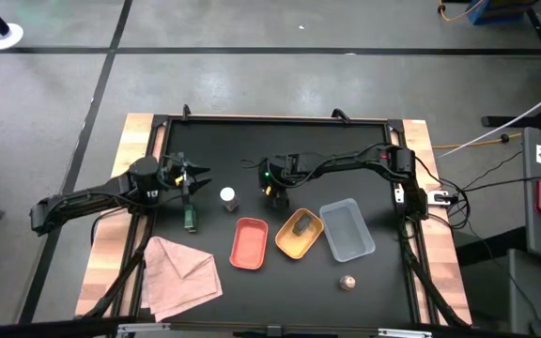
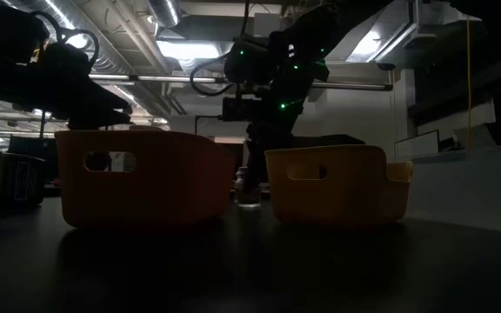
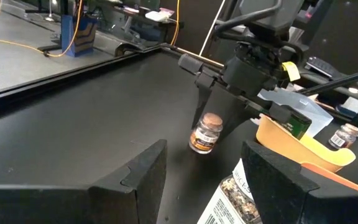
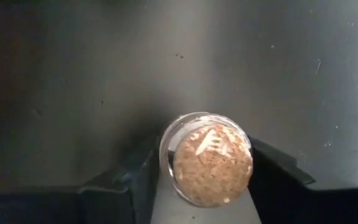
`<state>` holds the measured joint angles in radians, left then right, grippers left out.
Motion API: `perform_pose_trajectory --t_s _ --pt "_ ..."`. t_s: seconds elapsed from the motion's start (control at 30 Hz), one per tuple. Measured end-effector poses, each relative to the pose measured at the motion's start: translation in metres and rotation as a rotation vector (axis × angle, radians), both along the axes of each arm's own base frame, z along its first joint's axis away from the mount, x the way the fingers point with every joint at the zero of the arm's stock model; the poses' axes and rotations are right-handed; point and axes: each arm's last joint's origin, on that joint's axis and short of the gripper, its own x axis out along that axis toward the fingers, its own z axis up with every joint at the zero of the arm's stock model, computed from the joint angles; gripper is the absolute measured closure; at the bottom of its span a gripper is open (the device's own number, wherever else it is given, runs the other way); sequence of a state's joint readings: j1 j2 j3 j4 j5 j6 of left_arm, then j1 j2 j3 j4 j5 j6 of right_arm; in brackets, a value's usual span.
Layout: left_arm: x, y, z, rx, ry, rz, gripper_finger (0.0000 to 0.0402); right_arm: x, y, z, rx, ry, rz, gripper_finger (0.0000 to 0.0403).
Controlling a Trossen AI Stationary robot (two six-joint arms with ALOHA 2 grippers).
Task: Sort spices by type
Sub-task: Put the top brown spice bottle into the transparent bin
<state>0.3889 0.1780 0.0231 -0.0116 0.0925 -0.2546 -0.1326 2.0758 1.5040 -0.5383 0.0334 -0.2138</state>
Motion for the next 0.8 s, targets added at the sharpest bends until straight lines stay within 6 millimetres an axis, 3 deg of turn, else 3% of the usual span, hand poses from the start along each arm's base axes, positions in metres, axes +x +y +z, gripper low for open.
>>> perform_pose_trajectory --t_s 0.43,0.63,0.8 --pt "0.000 0.000 0.000 0.000 0.001 0.000 0.0205 -0.008 0.000 0.008 -0.044 0.056 -0.037 0.0214" --pt "0.000 0.000 0.000 0.000 0.000 0.000 0.0205 -0.014 0.000 0.038 -0.030 0.126 -0.073 0.0215" --pt "0.000 0.000 0.000 0.000 0.000 0.000 0.0205 -0.022 0.001 0.075 -0.022 0.160 -0.108 0.0215"
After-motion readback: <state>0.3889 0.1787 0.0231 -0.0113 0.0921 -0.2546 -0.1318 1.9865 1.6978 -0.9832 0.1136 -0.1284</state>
